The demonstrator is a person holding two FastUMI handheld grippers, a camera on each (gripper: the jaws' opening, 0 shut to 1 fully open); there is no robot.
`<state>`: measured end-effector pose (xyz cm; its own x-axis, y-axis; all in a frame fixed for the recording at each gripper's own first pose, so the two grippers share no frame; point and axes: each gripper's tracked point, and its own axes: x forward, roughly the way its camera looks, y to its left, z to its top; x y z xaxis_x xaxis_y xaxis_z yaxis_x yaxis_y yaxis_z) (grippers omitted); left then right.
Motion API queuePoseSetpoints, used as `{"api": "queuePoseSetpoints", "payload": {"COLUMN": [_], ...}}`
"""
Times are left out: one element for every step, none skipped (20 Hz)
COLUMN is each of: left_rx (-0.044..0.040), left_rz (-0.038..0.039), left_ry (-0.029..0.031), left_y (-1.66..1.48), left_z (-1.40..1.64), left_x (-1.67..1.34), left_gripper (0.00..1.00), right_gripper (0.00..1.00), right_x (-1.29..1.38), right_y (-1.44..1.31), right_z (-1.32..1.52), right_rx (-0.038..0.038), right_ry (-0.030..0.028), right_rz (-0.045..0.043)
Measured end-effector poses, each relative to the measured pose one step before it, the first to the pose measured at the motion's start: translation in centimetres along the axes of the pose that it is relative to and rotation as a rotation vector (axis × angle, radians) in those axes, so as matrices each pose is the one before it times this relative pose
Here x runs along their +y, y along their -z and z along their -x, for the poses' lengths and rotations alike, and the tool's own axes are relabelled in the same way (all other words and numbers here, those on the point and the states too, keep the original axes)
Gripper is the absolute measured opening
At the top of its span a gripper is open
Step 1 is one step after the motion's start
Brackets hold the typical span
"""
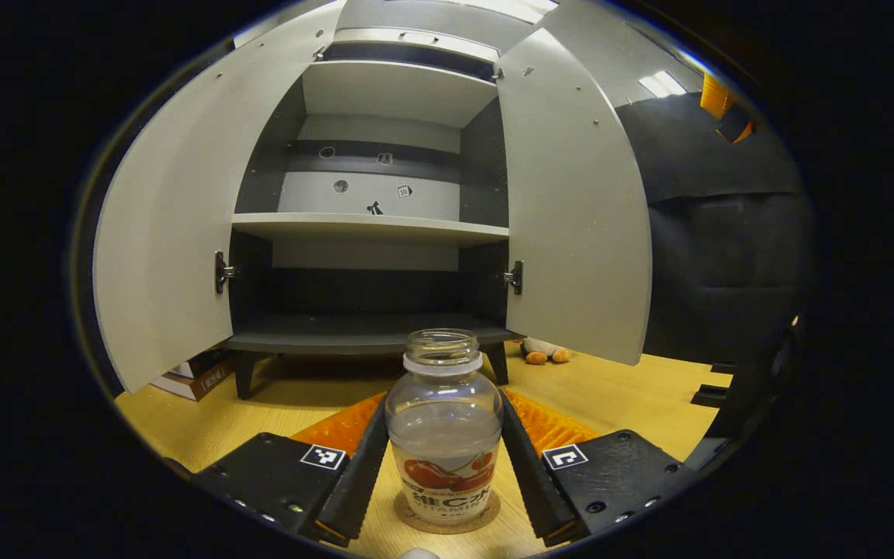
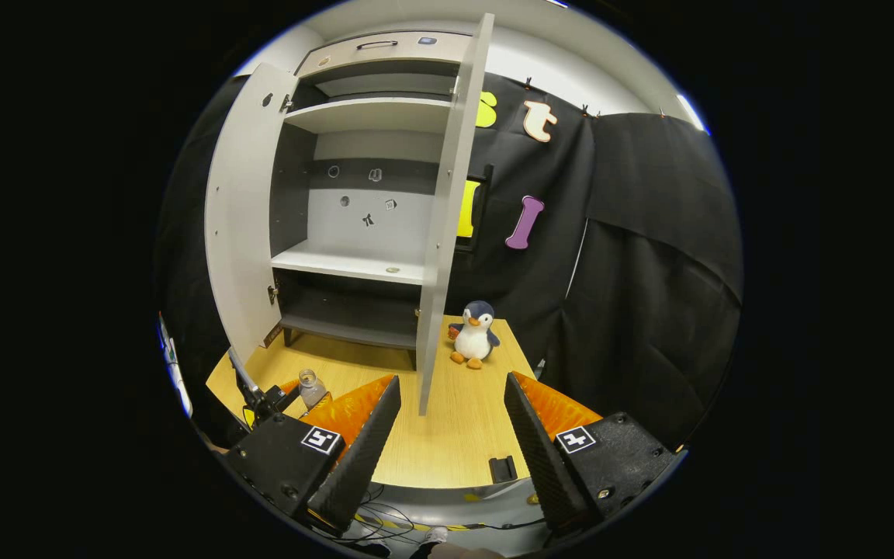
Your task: Grasp the bottle in the cabinet with the left hand and place it on the coaster, then close the right door with the right hand and the left door with the left hand.
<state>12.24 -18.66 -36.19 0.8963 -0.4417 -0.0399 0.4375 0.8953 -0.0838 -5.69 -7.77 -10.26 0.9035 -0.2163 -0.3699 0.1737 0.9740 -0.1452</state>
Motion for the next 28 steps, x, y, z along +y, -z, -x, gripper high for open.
{"api": "queuePoseSetpoints", "payload": {"left_rx": [0.00067,0.00363,-0.00002,-0.00321,-0.00932,-0.01141,-0.01054,-0.01425,-0.02302,-0.02258,-0.02248,-0.02528,-0.02487,-0.02071,-0.01484,-0.01688,-0.01648,-0.01445,-0.00523,0.00483,0.01508,0.02504,0.02012,0.01410,0.01435,0.01133,0.00997,0.01291], "left_rz": [-0.00056,0.00502,0.00370,-0.00236,-0.00945,-0.01130,-0.01105,-0.01295,-0.00996,-0.00628,-0.00171,0.00152,0.00391,0.01101,0.01511,0.01275,0.00840,0.00284,0.00384,0.00376,0.00845,0.01175,0.00738,0.00081,-0.00624,-0.01585,-0.02440,-0.02502], "left_ry": [0.00541,0.00260,-0.00217,-0.00310,-0.00776,0.00329,0.00606,0.00922,0.01097,0.00657,0.00655,0.00646,-0.00025,0.00415,0.00381,0.00262,-0.00707,-0.01206,-0.01772,-0.01485,-0.00392,0.00006,-0.01519,-0.02289,-0.03196,-0.04220,-0.04804,-0.04628], "left_y": [0.003,0.006,-0.274,-0.507,-0.789,-0.950,-1.085,-1.401,-1.735,-1.987,-2.136,-2.390,-2.423,-2.382,-2.212,-2.142,-2.115,-2.088,-1.809,-1.467,-1.034,-0.684,-0.770,-0.698,-0.568,-0.398,-0.287,-0.008], "left_z": [-0.172,0.038,-0.234,-0.082,-0.089,-0.202,-0.135,-0.043,-0.121,-0.089,-0.104,-0.067,-0.077,-0.068,0.002,0.026,0.283,0.220,0.272,0.418,0.428,0.608,0.846,0.953,0.947,1.031,1.099,1.249], "left_x": [-0.119,-0.098,0.074,0.083,0.160,0.041,-0.184,-0.184,-0.182,-0.201,-0.192,-0.175,0.004,-0.030,-0.182,-0.055,0.136,0.437,0.539,0.533,0.265,0.299,0.822,1.016,1.247,1.521,1.653,1.692], "left_gripper": [0.77,0.79,0.80,0.84,0.96,0.97,0.97,0.97,0.97,0.97,0.97,0.97,0.97,0.97,0.97,0.99,0.97,0.97,0.97,0.99,0.99,0.99,0.99,0.97,0.99,0.99,0.97,0.99], "right_gripper": [0.83,0.83,0.83,0.83,0.83,0.83,0.83,0.83,0.83,0.83,0.83,0.83,0.83,0.83,0.83,0.83,0.83,0.83,0.83,0.83,0.83,0.83,0.83,0.83,0.83,0.83,0.83,0.83], "right_x": [0.119,0.141,-0.100,-0.190,-0.094,-0.067,-0.149,-0.178,-0.119,-0.106,-0.125,-0.138,-0.111,-0.100,0.007,-0.032,0.080,0.074,0.117,-0.045,0.041,0.026,0.103,-0.031,-0.224,-0.336,-0.357,-0.192], "right_y": [0.121,0.125,0.038,-0.023,0.042,-0.051,-0.085,-0.211,-0.122,-0.291,-0.290,-0.358,-0.366,-0.504,-0.374,-0.432,-0.314,-0.552,-0.536,-0.548,-0.520,-0.542,-0.445,-0.421,-0.405,-0.429,-0.332,-0.405], "right_z": [-0.046,-0.004,0.019,0.119,0.073,0.111,0.128,0.109,0.196,0.107,0.333,0.166,0.181,0.227,0.124,0.159,0.149,0.093,0.186,0.082,0.053,-0.051,-0.163,-0.283,-0.290,-0.432,-0.463,-0.539], "right_rx": [0.00444,0.00128,-0.00071,-0.00290,-0.00113,-0.00383,-0.00460,-0.00636,-0.00935,-0.00955,-0.01451,-0.01609,-0.01710,-0.01607,-0.01848,-0.01794,-0.01880,-0.02106,-0.01938,-0.01907,-0.02279,-0.01908,-0.01663,-0.01559,-0.01650,-0.01343,-0.01171,-0.00910], "right_ry": [-0.00755,-0.00785,0.00129,0.00388,0.00024,0.00082,0.00209,0.00159,-0.00059,-0.00007,0.00048,0.00158,-0.00078,-0.00145,-0.00188,-0.00111,-0.00209,-0.00412,-0.00360,-0.00100,-0.00213,-0.00398,-0.00760,-0.00423,0.00033,0.00465,0.00039,0.00041], "right_rz": [-0.00764,-0.00802,-0.00252,0.00103,-0.00163,-0.00427,-0.00411,-0.00658,-0.00863,-0.00938,-0.00908,-0.00818,-0.00903,-0.01131,-0.01124,-0.01049,-0.01040,-0.01078,-0.00723,-0.00659,-0.00854,-0.00977,-0.00834,-0.00512,-0.00325,-0.00340,-0.00586,-0.00605]}}
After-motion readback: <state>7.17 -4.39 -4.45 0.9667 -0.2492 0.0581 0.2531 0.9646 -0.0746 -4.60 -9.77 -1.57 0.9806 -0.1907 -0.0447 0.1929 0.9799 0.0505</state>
